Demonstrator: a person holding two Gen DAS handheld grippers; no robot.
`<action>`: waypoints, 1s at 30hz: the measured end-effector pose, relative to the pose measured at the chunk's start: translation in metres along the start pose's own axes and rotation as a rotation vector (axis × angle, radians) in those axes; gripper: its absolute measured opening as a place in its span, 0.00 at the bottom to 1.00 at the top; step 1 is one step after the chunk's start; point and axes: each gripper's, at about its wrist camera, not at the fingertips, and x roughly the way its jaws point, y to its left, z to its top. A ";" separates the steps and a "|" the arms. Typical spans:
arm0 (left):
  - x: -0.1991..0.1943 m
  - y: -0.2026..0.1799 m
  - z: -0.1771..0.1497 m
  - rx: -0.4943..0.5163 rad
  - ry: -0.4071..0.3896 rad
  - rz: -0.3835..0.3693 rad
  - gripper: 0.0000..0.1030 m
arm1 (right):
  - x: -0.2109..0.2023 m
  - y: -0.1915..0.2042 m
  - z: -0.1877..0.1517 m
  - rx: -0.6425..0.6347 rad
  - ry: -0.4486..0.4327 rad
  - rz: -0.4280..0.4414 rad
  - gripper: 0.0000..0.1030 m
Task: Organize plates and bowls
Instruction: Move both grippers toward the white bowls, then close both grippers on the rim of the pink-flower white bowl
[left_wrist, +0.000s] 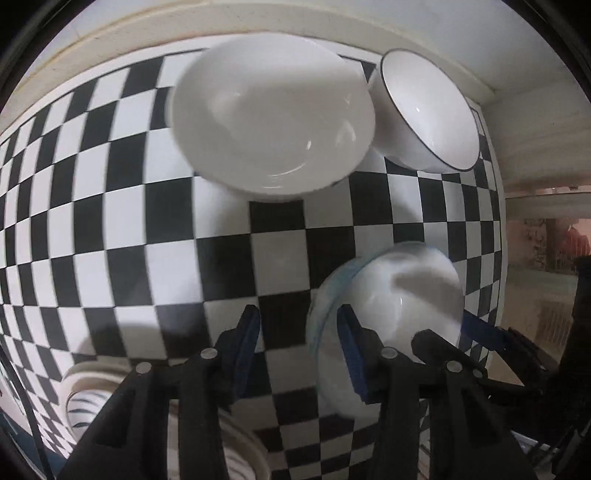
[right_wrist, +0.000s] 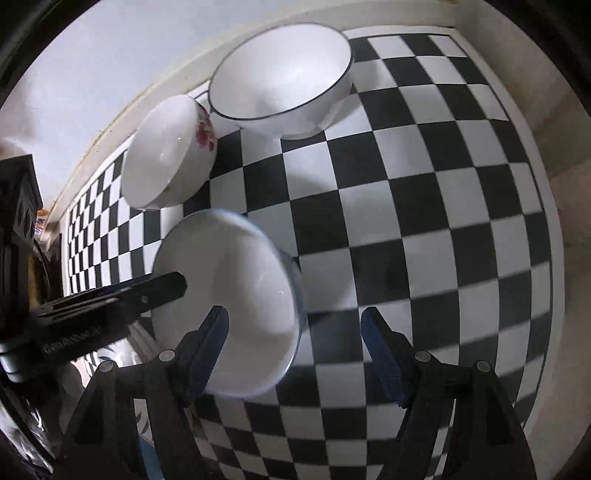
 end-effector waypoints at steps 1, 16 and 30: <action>0.003 -0.002 0.001 0.002 0.004 -0.002 0.38 | 0.004 -0.001 0.004 -0.006 0.002 0.001 0.73; 0.026 -0.021 -0.011 0.008 0.003 -0.004 0.15 | 0.029 -0.017 0.008 0.024 0.043 0.016 0.11; 0.038 -0.105 0.014 0.093 -0.005 -0.023 0.15 | -0.013 -0.092 0.017 0.098 -0.014 -0.080 0.11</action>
